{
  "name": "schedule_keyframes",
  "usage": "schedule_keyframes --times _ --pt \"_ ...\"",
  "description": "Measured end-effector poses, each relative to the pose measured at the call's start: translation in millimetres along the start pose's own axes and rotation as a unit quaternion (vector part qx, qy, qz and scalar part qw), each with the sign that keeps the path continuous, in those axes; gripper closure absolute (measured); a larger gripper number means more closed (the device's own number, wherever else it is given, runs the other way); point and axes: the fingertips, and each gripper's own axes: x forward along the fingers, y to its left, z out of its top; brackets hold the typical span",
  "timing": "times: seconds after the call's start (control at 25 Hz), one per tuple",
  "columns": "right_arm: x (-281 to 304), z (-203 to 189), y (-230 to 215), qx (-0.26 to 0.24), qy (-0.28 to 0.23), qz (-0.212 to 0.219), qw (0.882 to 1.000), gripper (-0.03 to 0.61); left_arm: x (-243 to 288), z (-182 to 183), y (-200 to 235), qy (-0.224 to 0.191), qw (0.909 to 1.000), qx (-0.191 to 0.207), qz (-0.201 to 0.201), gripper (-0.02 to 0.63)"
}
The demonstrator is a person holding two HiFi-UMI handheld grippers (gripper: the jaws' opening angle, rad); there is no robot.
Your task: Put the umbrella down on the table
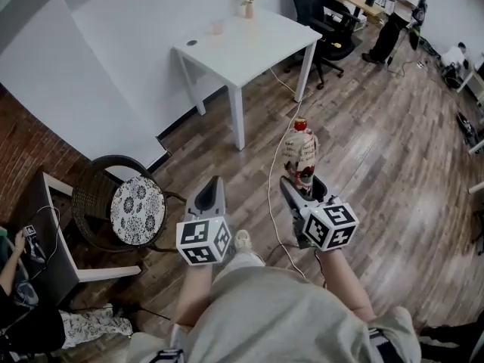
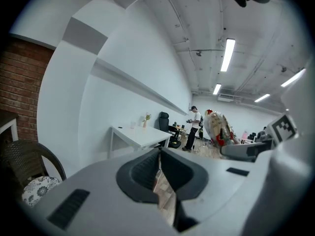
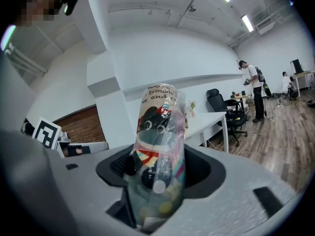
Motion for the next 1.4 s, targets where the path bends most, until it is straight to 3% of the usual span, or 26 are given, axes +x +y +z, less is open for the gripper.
schedule_keyframes --times 0.8,1.4 --pt "179 51 -3 0.008 -0.014 -0.009 1.000 0.304 139 52 121 0.006 0.9999 0.004 -0.012 0.598" --pt "230 60 -26 0.017 -0.011 -0.008 1.000 0.304 191 52 137 0.022 0.9996 0.002 -0.016 0.599"
